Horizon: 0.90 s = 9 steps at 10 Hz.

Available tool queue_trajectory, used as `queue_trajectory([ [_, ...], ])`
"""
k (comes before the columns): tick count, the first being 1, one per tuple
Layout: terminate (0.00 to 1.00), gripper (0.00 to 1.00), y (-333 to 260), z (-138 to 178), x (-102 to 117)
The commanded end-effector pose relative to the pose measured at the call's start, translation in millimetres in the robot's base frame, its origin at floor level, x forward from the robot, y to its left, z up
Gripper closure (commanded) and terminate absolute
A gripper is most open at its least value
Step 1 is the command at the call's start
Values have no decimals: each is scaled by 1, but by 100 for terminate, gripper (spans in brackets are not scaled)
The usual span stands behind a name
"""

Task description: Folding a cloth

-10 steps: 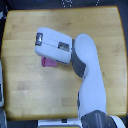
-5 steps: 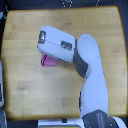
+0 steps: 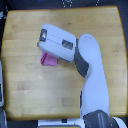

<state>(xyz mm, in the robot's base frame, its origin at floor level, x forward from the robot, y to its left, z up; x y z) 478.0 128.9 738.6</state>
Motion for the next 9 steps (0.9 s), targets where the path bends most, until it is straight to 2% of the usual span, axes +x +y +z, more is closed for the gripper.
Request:
queue_trajectory([
  [1, 0, 0, 10, 76, 3],
  [3, 0, 0, 1, 119, 6],
  [7, 0, 0, -33, 141, 0],
  [9, 0, 0, -52, 150, 7],
])
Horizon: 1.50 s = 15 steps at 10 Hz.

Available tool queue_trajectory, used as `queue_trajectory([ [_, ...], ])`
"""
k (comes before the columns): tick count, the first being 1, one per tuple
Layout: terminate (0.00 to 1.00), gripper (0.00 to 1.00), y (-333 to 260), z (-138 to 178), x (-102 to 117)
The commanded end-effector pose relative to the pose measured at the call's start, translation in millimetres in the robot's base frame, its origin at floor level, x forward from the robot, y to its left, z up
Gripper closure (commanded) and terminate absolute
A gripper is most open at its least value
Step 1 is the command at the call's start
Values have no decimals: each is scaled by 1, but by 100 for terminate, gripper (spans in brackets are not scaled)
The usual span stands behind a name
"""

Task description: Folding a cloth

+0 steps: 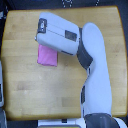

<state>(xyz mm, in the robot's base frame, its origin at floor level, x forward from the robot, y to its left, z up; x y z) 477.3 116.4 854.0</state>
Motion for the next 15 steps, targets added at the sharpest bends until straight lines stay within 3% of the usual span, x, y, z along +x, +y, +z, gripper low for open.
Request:
queue_trajectory([
  [1, 0, 0, -46, 39, 18],
  [3, 0, 0, -64, 47, 38],
  [4, 0, 0, -104, 55, 58],
  [8, 0, 0, -213, 57, 91],
  [15, 0, 0, -334, 64, 110],
])
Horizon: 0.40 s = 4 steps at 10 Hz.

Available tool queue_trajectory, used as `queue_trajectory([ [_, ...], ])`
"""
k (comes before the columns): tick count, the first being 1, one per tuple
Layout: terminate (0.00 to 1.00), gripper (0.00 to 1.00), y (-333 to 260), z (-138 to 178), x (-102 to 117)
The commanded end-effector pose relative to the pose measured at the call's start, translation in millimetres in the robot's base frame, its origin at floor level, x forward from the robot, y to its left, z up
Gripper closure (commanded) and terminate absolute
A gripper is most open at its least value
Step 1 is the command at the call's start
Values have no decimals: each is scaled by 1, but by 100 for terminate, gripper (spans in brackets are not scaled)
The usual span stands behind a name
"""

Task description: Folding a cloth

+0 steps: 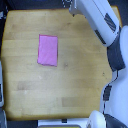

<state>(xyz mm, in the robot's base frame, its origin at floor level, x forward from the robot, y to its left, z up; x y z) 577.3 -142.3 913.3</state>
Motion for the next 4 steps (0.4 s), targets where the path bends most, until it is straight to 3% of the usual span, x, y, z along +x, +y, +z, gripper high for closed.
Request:
queue_trajectory([
  [1, 0, 0, -93, 8, 8],
  [3, 0, 0, -122, 12, 2],
  [4, 100, 0, -129, 13, -2],
])
